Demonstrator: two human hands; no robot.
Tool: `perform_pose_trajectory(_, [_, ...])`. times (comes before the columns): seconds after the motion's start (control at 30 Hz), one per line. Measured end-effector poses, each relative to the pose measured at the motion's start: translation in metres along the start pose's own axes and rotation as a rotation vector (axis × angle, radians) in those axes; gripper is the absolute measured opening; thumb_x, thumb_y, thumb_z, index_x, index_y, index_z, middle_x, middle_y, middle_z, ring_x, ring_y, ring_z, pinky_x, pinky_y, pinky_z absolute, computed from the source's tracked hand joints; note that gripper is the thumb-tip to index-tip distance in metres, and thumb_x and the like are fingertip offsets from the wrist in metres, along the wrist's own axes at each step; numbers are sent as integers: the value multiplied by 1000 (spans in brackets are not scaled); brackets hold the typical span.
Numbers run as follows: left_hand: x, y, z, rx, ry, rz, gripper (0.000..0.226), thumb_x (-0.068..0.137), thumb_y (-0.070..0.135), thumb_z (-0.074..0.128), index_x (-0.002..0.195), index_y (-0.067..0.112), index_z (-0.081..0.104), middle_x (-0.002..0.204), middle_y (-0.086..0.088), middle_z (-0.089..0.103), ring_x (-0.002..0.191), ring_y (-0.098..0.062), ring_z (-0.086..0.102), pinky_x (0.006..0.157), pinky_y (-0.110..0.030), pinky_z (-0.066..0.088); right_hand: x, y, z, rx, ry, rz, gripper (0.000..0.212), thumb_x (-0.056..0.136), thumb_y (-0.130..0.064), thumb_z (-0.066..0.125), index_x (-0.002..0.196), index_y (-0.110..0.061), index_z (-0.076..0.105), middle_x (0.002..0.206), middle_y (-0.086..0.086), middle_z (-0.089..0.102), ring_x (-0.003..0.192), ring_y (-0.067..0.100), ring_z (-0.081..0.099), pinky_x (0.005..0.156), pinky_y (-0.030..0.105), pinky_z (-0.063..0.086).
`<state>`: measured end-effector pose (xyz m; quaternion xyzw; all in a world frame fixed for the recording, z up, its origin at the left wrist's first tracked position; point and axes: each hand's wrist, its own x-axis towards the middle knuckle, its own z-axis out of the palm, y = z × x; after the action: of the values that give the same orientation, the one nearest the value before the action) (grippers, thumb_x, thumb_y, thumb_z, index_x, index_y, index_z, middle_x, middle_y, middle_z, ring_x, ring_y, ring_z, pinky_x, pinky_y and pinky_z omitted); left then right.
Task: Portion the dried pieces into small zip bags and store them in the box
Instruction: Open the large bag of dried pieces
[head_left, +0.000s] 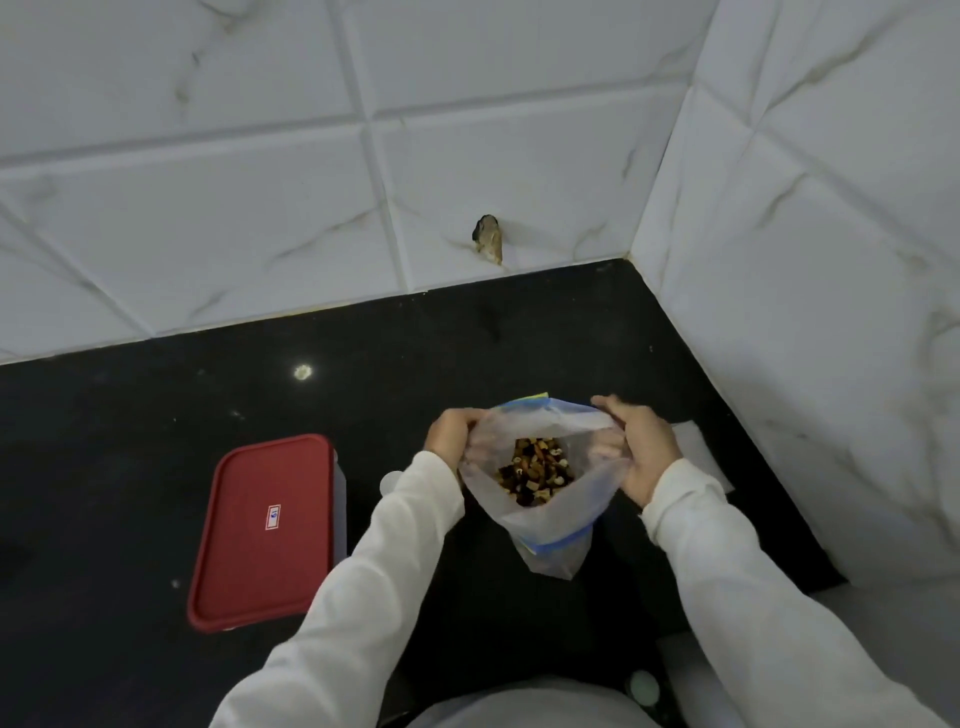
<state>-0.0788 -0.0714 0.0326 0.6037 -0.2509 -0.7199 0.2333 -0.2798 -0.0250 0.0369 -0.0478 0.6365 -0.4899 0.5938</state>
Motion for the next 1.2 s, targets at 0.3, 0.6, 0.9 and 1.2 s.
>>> perform_pose_trajectory(0.3, [-6, 5, 25, 1188, 197, 835, 42, 97, 50, 50, 135, 32, 47, 127, 3, 60, 109, -24, 61, 92, -46, 53, 0, 16, 2, -1314, -6, -1162, 48, 80, -15, 76, 125, -18, 58, 127, 2, 44, 106, 13, 54, 88, 22, 45])
perform_pose_trajectory(0.6, [-11, 35, 22, 425, -7, 230, 23, 97, 20, 50, 82, 12, 65, 89, -8, 64, 89, -24, 61, 94, -44, 49, -7, -26, 11, -895, -121, -711, 16, 96, -10, 53, 102, -20, 65, 95, -2, 66, 85, 9, 64, 73, 16, 50])
perform_pose_trajectory(0.9, [3, 21, 33, 761, 222, 442, 41, 100, 53, 38, 107, 22, 63, 106, -1, 62, 96, -22, 61, 94, -43, 50, 8, -23, 33, -484, -23, -136, 20, 99, -34, 48, 105, -25, 65, 106, 3, 67, 101, 20, 62, 86, 37, 51])
perform_pose_trajectory(1.2, [-2, 1, 38, 1489, 318, 783, 31, 96, 38, 59, 122, 21, 55, 113, 0, 58, 104, -22, 61, 86, -38, 53, 11, 10, -2, -1287, 144, -781, 42, 90, -30, 65, 129, -23, 52, 120, 3, 60, 112, 20, 57, 96, 34, 48])
